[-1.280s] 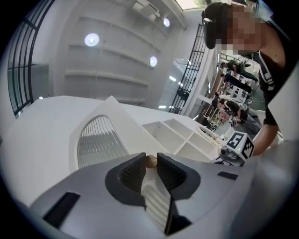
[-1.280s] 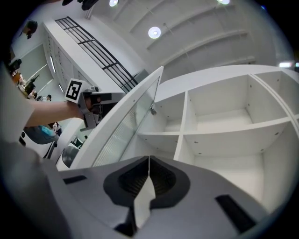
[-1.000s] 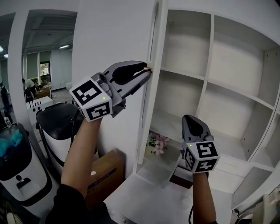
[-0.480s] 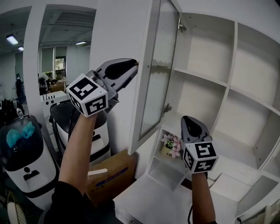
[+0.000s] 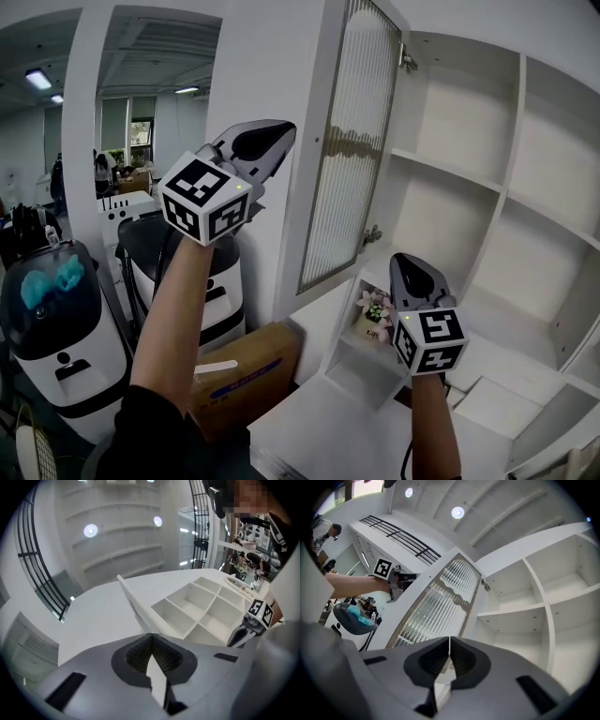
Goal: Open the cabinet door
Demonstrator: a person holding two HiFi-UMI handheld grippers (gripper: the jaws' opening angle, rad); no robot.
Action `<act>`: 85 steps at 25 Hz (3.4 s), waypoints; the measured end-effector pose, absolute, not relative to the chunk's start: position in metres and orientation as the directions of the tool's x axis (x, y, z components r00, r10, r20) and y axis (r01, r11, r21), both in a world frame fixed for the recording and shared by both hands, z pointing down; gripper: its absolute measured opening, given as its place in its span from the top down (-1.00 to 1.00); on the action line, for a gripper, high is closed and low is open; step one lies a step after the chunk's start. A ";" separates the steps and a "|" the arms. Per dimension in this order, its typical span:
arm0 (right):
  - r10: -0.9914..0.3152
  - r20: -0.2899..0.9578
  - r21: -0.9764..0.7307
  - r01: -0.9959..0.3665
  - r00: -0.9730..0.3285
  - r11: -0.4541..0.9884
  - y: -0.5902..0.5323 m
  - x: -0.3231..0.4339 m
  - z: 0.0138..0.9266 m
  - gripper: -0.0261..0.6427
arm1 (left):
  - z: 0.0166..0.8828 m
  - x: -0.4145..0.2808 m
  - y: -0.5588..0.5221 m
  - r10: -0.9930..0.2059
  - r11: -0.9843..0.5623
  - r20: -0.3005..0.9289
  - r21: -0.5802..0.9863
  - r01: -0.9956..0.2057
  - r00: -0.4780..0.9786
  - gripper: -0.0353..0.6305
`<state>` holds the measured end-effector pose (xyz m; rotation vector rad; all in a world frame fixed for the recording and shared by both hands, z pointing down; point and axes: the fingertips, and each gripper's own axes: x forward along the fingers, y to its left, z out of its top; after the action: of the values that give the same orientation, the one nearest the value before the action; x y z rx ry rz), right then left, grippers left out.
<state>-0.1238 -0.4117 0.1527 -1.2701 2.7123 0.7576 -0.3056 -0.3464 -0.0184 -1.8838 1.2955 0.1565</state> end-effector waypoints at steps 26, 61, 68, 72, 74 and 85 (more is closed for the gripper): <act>-0.851 -0.285 0.350 -0.874 -0.441 0.336 -0.379 0.026 0.148 0.86 | 0.000 -0.138 -0.311 -0.623 -0.287 -0.599 -0.423 -0.860 0.502 0.87; -0.992 0.067 0.041 -0.993 -0.109 0.112 -0.307 0.231 0.414 0.86 | 0.431 0.059 -0.368 -0.750 -0.662 0.013 -0.035 -0.749 0.662 0.87; -0.987 0.073 0.024 -0.989 -0.144 0.146 -0.312 0.213 0.422 0.86 | 0.430 0.054 -0.364 -0.737 -0.675 0.017 -0.069 -0.734 0.676 0.87; -0.987 0.066 0.031 -0.989 -0.145 0.147 -0.313 0.208 0.421 0.86 | 0.428 0.049 -0.363 -0.740 -0.672 0.010 -0.053 -0.739 0.673 0.87; -0.986 0.073 0.034 -0.988 -0.147 0.150 -0.313 0.207 0.422 0.86 | 0.427 0.049 -0.363 -0.742 -0.669 0.005 -0.047 -0.741 0.670 0.87; -0.983 0.081 0.049 -0.985 -0.162 0.166 -0.318 0.200 0.423 0.86 | 0.428 0.047 -0.360 -0.741 -0.670 0.008 -0.058 -0.740 0.671 0.87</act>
<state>0.1996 -0.3178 0.4232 -2.0910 2.4684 -0.0242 0.0472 -0.3605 0.4279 -2.8260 1.2537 -0.0475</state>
